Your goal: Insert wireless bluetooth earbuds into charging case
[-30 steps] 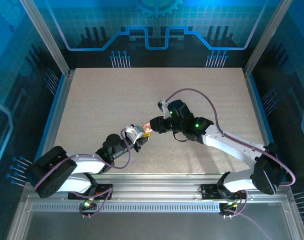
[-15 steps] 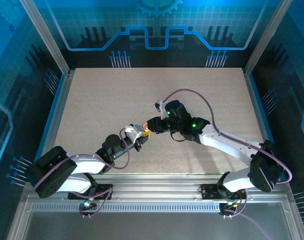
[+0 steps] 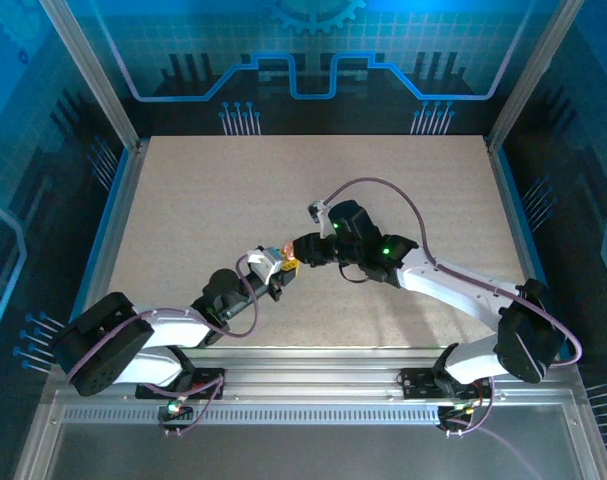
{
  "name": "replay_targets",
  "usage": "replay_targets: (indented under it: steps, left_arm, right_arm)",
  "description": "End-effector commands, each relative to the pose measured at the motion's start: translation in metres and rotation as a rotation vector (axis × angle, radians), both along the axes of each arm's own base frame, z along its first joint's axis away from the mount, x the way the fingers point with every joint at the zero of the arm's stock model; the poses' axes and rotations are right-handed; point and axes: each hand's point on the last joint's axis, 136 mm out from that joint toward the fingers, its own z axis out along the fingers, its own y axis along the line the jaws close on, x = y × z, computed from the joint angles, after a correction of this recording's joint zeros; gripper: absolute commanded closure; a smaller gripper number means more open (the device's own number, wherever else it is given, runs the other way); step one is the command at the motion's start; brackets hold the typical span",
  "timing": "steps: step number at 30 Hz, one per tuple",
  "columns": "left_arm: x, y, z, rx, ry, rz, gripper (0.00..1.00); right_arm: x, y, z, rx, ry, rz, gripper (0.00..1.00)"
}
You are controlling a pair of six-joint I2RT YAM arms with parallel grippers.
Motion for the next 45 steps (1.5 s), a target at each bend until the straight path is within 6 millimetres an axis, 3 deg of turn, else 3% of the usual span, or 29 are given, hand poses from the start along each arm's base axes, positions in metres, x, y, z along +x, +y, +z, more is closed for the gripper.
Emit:
replay_targets:
  steps: [1, 10, 23, 33, 45]
  left_arm:
    - [0.002, -0.004, 0.026, -0.076, -0.049, 0.001, 0.86]
    - [0.002, -0.004, 0.025, -0.08, -0.047, 0.0, 0.86]
    - [0.004, 0.0, 0.038, -0.131, -0.068, 0.021, 0.85]
    - [0.006, 0.0, 0.052, -0.185, -0.089, 0.028, 0.84]
    - [0.006, -0.003, 0.055, -0.236, -0.064, 0.007, 0.84]
  right_arm:
    - [0.0, 0.007, 0.021, 0.029, -0.048, 0.007, 0.76]
    - [0.006, 0.013, 0.035, 0.051, -0.084, 0.008, 0.76]
    - [0.007, 0.012, 0.017, 0.023, -0.055, -0.001, 0.76]
    - [0.007, 0.01, 0.014, 0.031, -0.057, -0.014, 0.77]
    - [0.011, 0.015, 0.048, 0.129, -0.148, -0.021, 0.76]
